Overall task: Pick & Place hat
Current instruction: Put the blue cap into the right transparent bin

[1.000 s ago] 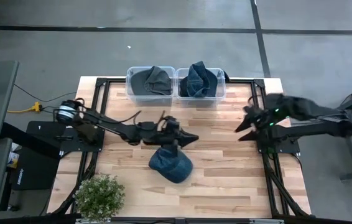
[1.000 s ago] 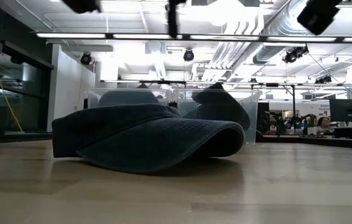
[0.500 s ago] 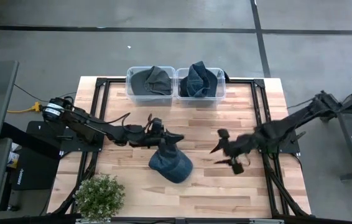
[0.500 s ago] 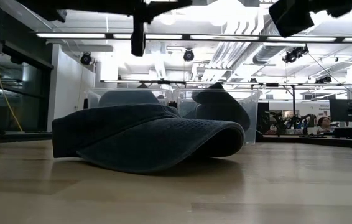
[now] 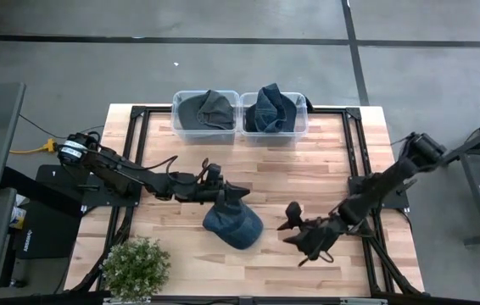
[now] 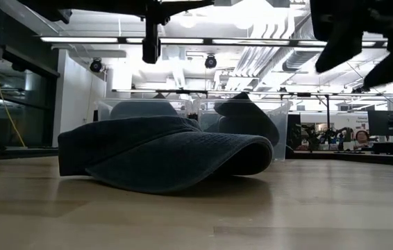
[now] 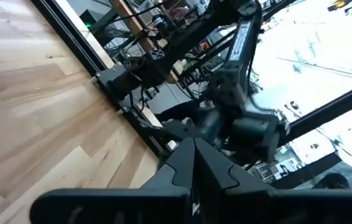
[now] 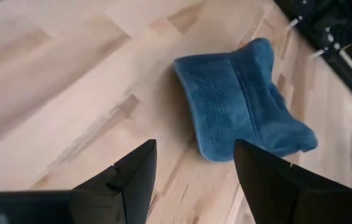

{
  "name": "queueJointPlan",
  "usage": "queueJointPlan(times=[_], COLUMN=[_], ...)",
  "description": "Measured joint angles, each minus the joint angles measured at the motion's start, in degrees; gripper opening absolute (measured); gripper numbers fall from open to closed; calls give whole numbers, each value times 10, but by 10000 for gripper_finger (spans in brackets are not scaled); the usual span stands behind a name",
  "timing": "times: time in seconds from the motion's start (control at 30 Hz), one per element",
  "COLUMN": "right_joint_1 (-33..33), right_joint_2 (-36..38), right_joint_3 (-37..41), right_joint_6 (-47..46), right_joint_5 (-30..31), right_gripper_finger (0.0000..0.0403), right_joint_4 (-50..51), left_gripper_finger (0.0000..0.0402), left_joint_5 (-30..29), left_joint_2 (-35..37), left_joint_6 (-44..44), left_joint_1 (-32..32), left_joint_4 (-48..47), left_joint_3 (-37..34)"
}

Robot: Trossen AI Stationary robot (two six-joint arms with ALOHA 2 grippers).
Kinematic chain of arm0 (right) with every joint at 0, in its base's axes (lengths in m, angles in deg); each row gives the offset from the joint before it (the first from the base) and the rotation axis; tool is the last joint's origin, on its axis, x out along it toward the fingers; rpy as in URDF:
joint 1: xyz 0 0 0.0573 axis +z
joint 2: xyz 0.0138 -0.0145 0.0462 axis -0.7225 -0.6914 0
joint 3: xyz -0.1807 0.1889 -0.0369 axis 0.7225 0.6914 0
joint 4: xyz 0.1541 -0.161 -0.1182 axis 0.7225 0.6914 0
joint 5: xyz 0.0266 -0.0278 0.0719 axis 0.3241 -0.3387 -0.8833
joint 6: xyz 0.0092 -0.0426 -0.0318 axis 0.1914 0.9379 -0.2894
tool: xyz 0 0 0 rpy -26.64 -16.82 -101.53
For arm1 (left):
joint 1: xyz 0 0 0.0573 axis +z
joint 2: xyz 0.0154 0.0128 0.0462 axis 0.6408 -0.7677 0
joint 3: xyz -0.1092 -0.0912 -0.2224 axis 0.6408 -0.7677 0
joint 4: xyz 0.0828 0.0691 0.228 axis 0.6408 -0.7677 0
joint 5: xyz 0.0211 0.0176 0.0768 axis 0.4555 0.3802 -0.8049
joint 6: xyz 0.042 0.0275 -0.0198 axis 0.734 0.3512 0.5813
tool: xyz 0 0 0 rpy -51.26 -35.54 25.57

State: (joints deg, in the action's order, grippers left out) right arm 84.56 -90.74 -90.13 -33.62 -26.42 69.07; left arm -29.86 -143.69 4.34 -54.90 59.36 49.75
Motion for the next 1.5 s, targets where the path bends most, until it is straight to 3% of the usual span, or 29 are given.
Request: queueJointPlan(times=[0.23, 0.47, 0.77, 0.93, 1.5], right_joint_1=[8, 7, -6, -29, -61], right_joint_2=[-84, -142, -191, -202, -202], right_joint_3=[0, 0, 0, 0, 0], right_joint_6=[41, 54, 58, 77, 136], right_joint_5=[71, 87, 100, 94, 9], right_gripper_finger=[208, 208, 208, 208, 209], right_joint_4=[-106, -160, -218, -257, -277], left_gripper_finger=[0, 0, 0, 0, 0], left_joint_5=[-2, -19, 2, 1, -9], left_joint_2=[0, 2, 65, 86, 120], left_joint_6=[-6, -6, -4, -5, -3], left_joint_1=[0, 1, 25, 23, 23], left_joint_4=[0, -5, -69, -126, -148], left_joint_3=[0, 0, 0, 0, 0])
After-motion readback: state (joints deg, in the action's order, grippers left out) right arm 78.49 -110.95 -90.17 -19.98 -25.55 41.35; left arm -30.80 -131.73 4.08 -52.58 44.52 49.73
